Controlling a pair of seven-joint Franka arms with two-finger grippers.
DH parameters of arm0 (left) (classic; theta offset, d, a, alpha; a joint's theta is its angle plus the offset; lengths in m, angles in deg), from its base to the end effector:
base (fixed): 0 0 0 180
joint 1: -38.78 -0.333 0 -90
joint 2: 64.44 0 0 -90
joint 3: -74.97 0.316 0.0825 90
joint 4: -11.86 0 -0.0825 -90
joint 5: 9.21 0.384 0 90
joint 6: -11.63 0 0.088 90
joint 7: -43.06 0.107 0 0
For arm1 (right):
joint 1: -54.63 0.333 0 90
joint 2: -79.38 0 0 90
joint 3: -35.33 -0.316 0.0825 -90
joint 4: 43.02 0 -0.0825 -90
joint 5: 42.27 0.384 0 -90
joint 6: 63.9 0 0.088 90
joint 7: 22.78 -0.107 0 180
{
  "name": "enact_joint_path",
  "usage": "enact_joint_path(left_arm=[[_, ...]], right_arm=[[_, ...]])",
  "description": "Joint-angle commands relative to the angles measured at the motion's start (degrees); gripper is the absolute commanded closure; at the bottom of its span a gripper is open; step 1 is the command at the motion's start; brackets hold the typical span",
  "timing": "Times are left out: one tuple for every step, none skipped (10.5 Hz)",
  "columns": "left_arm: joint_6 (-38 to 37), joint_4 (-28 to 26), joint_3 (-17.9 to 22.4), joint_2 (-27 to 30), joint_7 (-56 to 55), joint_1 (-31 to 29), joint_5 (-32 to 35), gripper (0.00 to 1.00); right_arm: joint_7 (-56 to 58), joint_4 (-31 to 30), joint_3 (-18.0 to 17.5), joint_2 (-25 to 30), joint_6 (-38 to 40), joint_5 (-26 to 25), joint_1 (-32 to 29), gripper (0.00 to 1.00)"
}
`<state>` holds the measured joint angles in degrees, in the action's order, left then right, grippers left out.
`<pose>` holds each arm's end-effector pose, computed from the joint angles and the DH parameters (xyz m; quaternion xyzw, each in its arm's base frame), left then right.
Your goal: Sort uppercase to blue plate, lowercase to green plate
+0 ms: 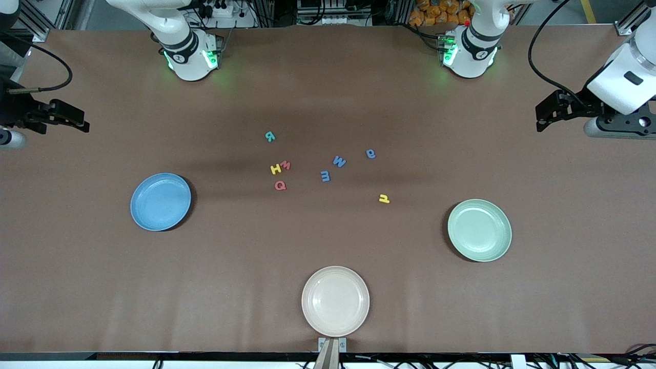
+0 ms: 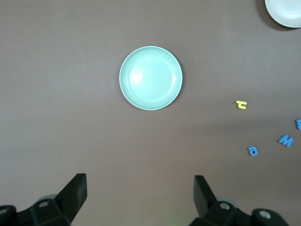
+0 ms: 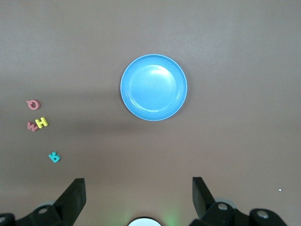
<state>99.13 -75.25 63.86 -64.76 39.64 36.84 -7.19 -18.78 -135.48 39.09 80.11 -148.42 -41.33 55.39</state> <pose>0.5459 -0.0838 0.6414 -0.9986 0.0494 -0.0025 0.0169 0.5380 -0.0265 0.6037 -0.9979 -0.0090 0.0622 0.0124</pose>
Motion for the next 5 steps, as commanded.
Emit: enact_joint_path(left_arm=[[-0.4, 0.8, 0.74, -0.03, 0.51, 0.53, -0.78, 0.0], [-0.4, 0.8, 0.74, -0.03, 0.42, 0.62, -0.78, 0.0], [-0.4, 0.89, 0.74, -0.03, 0.34, 0.62, -0.78, 0.0], [-0.4, 0.89, 0.74, -0.03, 0.25, 0.62, -0.78, 0.0], [-0.4, 0.8, 0.74, -0.21, 0.42, 0.62, -0.7, 0.0]], right_arm=[[-0.48, 1.4, 0.11, -0.65, 0.85, 0.65, 0.21, 0.0], [-0.48, 1.4, 0.11, -0.65, 0.85, 0.65, 0.21, 0.0], [-0.48, 1.4, 0.11, -0.65, 0.85, 0.65, 0.21, 0.0], [-0.48, 1.4, 0.11, -0.65, 0.93, 0.65, 0.21, 0.0], [-0.48, 1.4, 0.11, -0.65, 0.85, 0.65, 0.21, 0.0]])
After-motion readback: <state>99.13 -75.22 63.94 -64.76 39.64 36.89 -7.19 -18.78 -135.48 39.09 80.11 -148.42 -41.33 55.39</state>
